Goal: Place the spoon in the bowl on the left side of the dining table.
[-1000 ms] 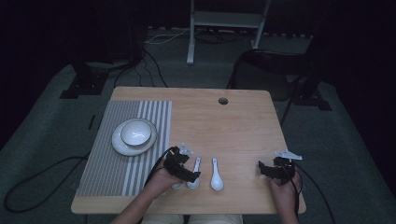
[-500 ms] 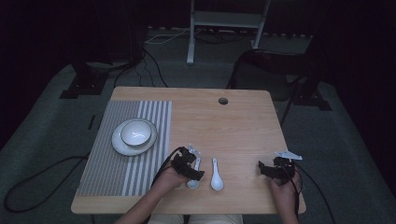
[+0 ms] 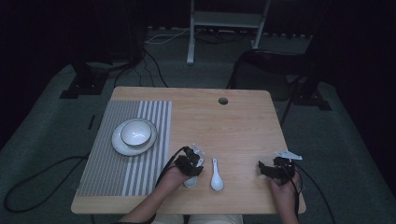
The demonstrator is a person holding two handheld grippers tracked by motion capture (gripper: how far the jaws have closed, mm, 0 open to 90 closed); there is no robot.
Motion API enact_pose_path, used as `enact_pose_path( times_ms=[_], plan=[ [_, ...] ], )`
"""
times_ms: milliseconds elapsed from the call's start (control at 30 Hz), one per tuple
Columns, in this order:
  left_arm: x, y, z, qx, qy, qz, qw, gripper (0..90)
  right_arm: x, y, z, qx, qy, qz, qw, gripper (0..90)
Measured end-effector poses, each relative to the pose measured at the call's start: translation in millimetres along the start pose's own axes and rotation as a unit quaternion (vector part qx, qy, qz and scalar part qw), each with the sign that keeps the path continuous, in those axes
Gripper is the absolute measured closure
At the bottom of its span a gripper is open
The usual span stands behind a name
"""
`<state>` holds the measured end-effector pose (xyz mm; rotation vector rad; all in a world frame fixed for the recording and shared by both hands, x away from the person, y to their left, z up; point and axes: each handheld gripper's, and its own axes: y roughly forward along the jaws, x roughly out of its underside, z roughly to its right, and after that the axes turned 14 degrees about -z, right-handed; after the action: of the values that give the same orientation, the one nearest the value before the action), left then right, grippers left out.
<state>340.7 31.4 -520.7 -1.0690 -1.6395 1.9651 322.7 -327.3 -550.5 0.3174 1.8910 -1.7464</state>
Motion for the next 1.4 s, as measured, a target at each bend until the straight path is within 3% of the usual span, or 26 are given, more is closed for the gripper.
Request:
enact_pose_path(
  times_ms=[67,300,500,700,1133,1167,1200,1400],
  plan=[
    [-0.9,1.0,2.9,-0.004,0.009,0.003,0.9999,74.1,0.0,0.0,-0.1,0.0,0.001,0.0,1.0,12.3],
    [-3.9,1.9,6.5,-0.009,0.014,0.002,0.9999,74.8,0.0,0.0,-0.1,0.0,0.001,0.0,1.0,12.3],
    [-2.0,-2.5,4.1,0.002,0.009,0.016,0.9998,75.2,0.0,0.0,-0.1,0.0,0.001,0.0,1.0,12.3],
    [-2.1,-18.1,2.2,0.008,0.006,0.04,0.9992,75.4,0.0,0.0,0.0,0.0,0.0,0.0,1.0,12.3],
    [-1.9,-38.3,2.6,0.013,0.008,0.063,0.9979,76.2,0.0,0.0,-0.1,0.0,0.001,0.0,1.0,12.3],
    [-1.6,-40.6,1.8,0.016,0.006,0.069,0.9975,77.7,0.0,0.0,-0.1,0.0,0.001,0.0,1.0,12.4],
    [-1.5,-42.3,0.7,0.02,0.004,0.072,0.9972,84.7,0.0,0.0,0.0,0.0,0.0,0.0,1.0,12.3],
    [-0.3,-49.7,-2.1,0.016,0.004,0.077,0.9969,85.4,0.0,0.0,0.0,0.0,0.0,0.0,1.0,12.4]
  ],
)
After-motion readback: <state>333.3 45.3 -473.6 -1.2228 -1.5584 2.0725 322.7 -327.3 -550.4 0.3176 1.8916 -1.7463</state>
